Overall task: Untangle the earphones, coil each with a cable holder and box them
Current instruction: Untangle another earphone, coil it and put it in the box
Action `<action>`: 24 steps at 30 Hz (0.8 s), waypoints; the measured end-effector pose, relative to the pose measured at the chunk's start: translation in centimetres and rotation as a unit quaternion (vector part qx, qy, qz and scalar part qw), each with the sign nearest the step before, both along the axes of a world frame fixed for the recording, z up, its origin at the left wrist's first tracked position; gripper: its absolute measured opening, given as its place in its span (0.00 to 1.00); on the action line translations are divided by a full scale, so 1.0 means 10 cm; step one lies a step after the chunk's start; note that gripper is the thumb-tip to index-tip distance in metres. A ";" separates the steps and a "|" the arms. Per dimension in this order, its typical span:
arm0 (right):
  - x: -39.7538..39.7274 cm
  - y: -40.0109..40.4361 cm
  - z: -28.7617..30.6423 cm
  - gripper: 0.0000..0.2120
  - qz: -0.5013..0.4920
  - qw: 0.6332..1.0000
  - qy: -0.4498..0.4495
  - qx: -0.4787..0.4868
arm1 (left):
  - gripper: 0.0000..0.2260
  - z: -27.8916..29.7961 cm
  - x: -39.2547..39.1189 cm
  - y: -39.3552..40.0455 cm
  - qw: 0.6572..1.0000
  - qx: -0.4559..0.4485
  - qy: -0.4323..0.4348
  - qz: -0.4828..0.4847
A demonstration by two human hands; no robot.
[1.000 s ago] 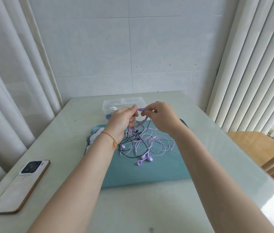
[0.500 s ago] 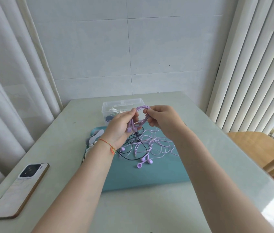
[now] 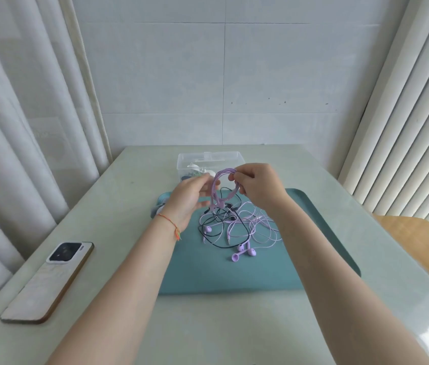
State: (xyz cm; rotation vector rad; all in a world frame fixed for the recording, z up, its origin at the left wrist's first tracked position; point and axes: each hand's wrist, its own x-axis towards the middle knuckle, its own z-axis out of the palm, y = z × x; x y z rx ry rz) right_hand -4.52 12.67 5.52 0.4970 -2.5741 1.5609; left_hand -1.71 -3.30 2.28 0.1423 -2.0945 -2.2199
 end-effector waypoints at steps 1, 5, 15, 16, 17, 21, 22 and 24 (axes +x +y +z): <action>-0.01 -0.03 0.00 0.09 0.001 0.999 0.027 0.032 | 0.11 -0.01 -0.02 -0.06 0.999 -0.035 -0.002 0.036; -0.06 -0.16 -0.02 0.10 0.004 0.992 0.079 0.102 | 0.08 -0.14 -0.10 -0.36 0.902 -0.402 -0.038 0.154; -0.17 -0.40 -0.17 0.10 -0.013 0.996 0.049 0.076 | 0.21 -0.40 -0.12 -0.66 0.793 -0.593 -0.125 0.062; -0.17 -0.42 -0.18 0.10 -0.012 0.996 0.049 0.076 | 0.20 -0.40 -0.12 -0.66 0.802 -0.582 -0.123 0.058; -0.18 -0.44 -0.19 0.10 -0.011 0.996 0.050 0.076 | 0.19 -0.38 -0.13 -0.66 0.806 -0.576 -0.124 0.051; -0.24 -0.46 -0.21 0.10 -0.009 0.997 0.048 0.065 | 0.14 -0.35 -0.20 -0.67 0.760 -0.640 -0.118 0.008; -0.25 -0.46 -0.21 0.10 -0.007 0.997 0.046 0.057 | 0.13 -0.34 -0.22 -0.67 0.743 -0.661 -0.105 0.014; -0.28 -0.47 -0.20 0.10 -0.006 0.998 0.046 0.047 | 0.09 -0.30 -0.28 -0.66 0.749 -0.657 -0.064 0.060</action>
